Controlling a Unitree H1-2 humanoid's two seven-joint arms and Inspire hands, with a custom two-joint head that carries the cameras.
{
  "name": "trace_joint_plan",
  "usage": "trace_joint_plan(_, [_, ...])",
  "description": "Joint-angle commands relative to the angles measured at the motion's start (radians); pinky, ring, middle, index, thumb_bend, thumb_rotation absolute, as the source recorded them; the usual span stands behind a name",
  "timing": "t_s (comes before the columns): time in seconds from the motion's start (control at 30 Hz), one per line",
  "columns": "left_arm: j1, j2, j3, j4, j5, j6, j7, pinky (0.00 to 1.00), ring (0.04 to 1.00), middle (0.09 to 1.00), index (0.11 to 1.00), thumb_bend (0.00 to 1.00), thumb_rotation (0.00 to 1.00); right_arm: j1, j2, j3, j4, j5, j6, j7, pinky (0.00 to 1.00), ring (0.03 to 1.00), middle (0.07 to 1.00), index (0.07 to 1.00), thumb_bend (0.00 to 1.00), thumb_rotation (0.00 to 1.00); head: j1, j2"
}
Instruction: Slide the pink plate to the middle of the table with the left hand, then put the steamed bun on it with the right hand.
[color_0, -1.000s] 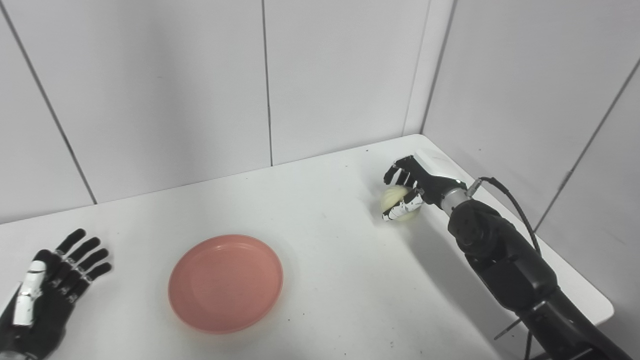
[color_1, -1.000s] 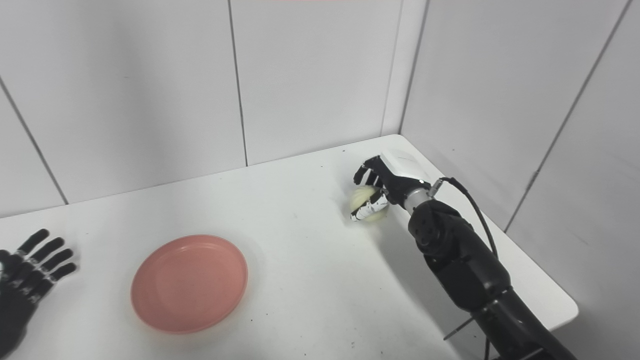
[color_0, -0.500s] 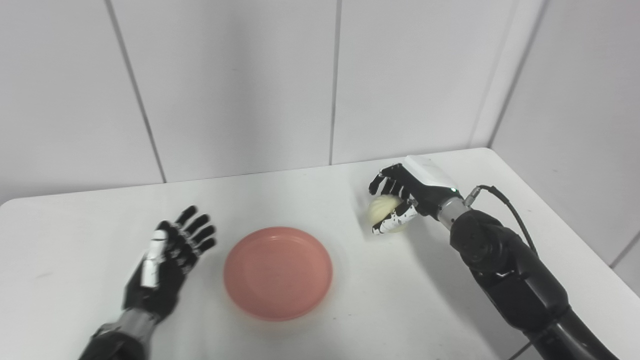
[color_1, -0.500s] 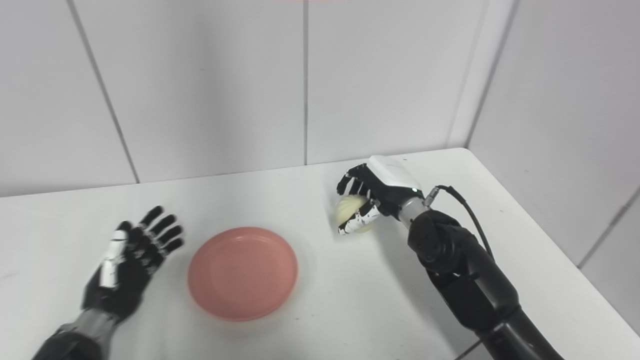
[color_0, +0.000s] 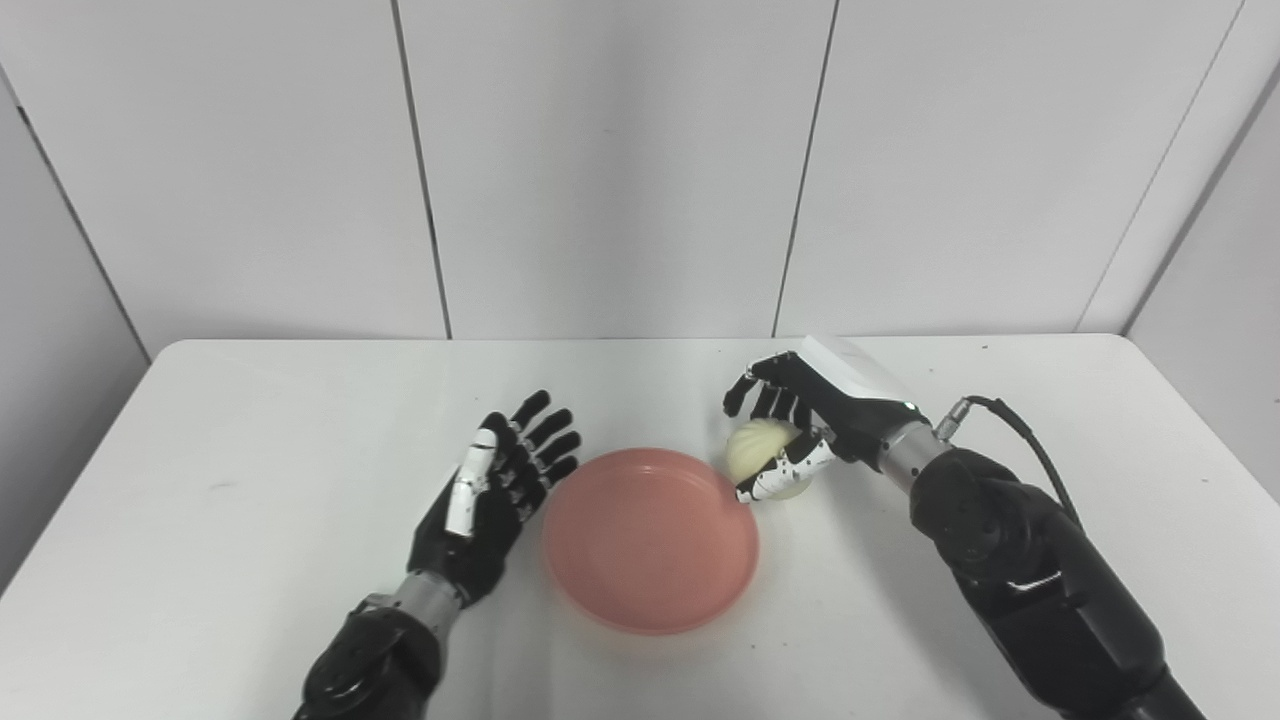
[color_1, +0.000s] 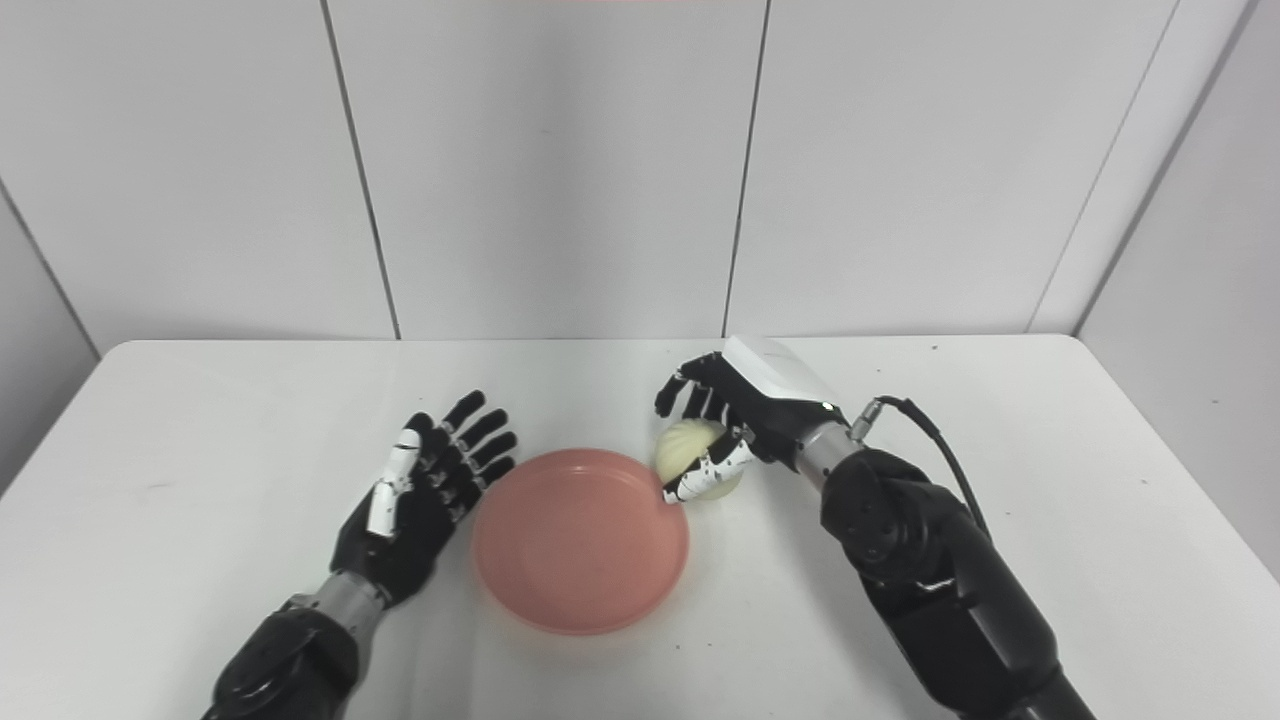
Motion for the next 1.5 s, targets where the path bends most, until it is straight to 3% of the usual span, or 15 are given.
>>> trace_joint_plan(0.0, [0.065, -0.001, -0.016, 0.068, 0.041, 0.146, 0.046, 0.92, 0.908, 0.924, 0.938, 0.44, 1.0, -0.056, 0.009, -0.006, -0.038, 0.011, -0.058, -0.002, 0.39, 0.418, 0.444, 0.548, 0.51, 0.0, 0.005, 0.001])
trace_joint_plan(0.3, [0.06, -0.008, -0.02, 0.066, 0.058, 0.149, 0.063, 0.91, 0.905, 0.917, 0.921, 0.44, 1.0, -0.069, 0.092, 0.06, -0.034, -0.044, -0.016, 0.024, 0.34, 0.416, 0.437, 0.548, 0.51, 0.0, 0.008, 0.01])
trace_joint_plan(0.5, [0.06, -0.003, -0.024, 0.06, 0.06, 0.154, 0.057, 0.91, 0.901, 0.915, 0.922, 0.44, 1.0, -0.05, 0.14, 0.081, 0.025, -0.027, -0.073, 0.013, 0.37, 0.435, 0.438, 0.535, 0.52, 0.0, 0.005, 0.022])
trace_joint_plan(0.83, [0.061, -0.005, -0.021, 0.052, 0.061, 0.159, 0.064, 0.9, 0.904, 0.916, 0.92, 0.43, 1.0, -0.034, 0.182, 0.125, 0.074, -0.048, -0.086, 0.003, 0.38, 0.448, 0.446, 0.535, 0.52, 0.0, -0.003, 0.029])
trace_joint_plan(1.13, [0.064, -0.003, -0.021, 0.032, 0.06, 0.179, 0.062, 0.91, 0.908, 0.922, 0.929, 0.43, 1.0, -0.018, 0.202, 0.16, 0.117, -0.085, -0.071, 0.016, 0.31, 0.398, 0.415, 0.536, 0.51, 0.0, 0.0, 0.038])
trace_joint_plan(1.2, [0.064, -0.004, -0.018, 0.031, 0.057, 0.181, 0.064, 0.91, 0.912, 0.925, 0.931, 0.43, 1.0, -0.013, 0.204, 0.164, 0.13, -0.092, -0.074, 0.01, 0.29, 0.384, 0.468, 0.499, 0.52, 0.0, 0.0, 0.039])
trace_joint_plan(1.3, [0.065, -0.006, -0.016, 0.03, 0.058, 0.185, 0.069, 0.91, 0.908, 0.921, 0.926, 0.43, 1.0, -0.006, 0.205, 0.167, 0.149, -0.1, -0.089, -0.001, 0.32, 0.402, 0.421, 0.528, 0.52, 0.0, 0.0, 0.039])
trace_joint_plan(1.47, [0.065, -0.006, -0.016, 0.031, 0.055, 0.181, 0.065, 0.91, 0.909, 0.921, 0.927, 0.43, 1.0, 0.004, 0.204, 0.179, 0.174, -0.113, -0.112, -0.02, 0.34, 0.421, 0.425, 0.532, 0.52, 0.0, 0.001, 0.041])
